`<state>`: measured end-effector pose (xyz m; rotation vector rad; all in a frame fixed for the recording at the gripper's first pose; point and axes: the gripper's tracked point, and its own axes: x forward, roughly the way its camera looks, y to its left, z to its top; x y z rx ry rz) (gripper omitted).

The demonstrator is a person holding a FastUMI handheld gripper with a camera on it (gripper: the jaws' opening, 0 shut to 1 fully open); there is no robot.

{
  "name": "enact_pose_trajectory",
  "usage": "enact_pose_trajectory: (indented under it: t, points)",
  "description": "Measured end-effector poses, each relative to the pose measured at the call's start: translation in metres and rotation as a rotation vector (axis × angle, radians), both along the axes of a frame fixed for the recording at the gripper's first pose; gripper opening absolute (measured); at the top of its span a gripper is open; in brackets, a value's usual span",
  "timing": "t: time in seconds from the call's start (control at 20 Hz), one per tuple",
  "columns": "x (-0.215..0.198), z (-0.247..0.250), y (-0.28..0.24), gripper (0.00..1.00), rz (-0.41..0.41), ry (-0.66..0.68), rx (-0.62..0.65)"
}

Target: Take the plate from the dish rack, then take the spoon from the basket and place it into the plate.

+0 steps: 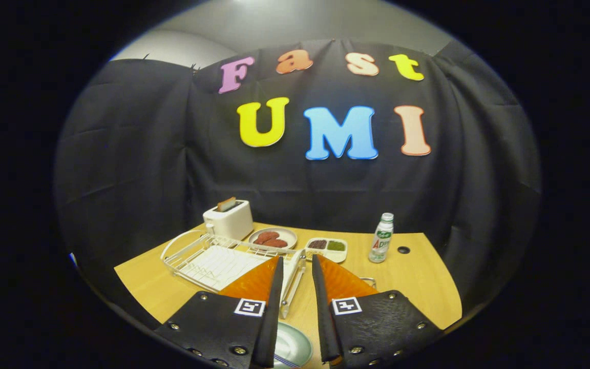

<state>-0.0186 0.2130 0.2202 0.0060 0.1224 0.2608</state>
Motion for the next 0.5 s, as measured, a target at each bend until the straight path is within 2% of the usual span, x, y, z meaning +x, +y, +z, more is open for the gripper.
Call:
enact_pose_trajectory:
  t: [0.2, 0.25, 0.35, 0.5]
  points:
    - [0.000, 0.043, -0.067, 0.33, -0.112, -0.112, 0.018]
    - [0.000, 0.051, -0.076, 0.37, -0.115, -0.137, 0.046]
    - [0.010, 0.056, -0.105, 0.95, -0.141, -0.192, 0.095]
    - [0.030, 0.032, -0.160, 0.95, -0.225, -0.311, 0.088]
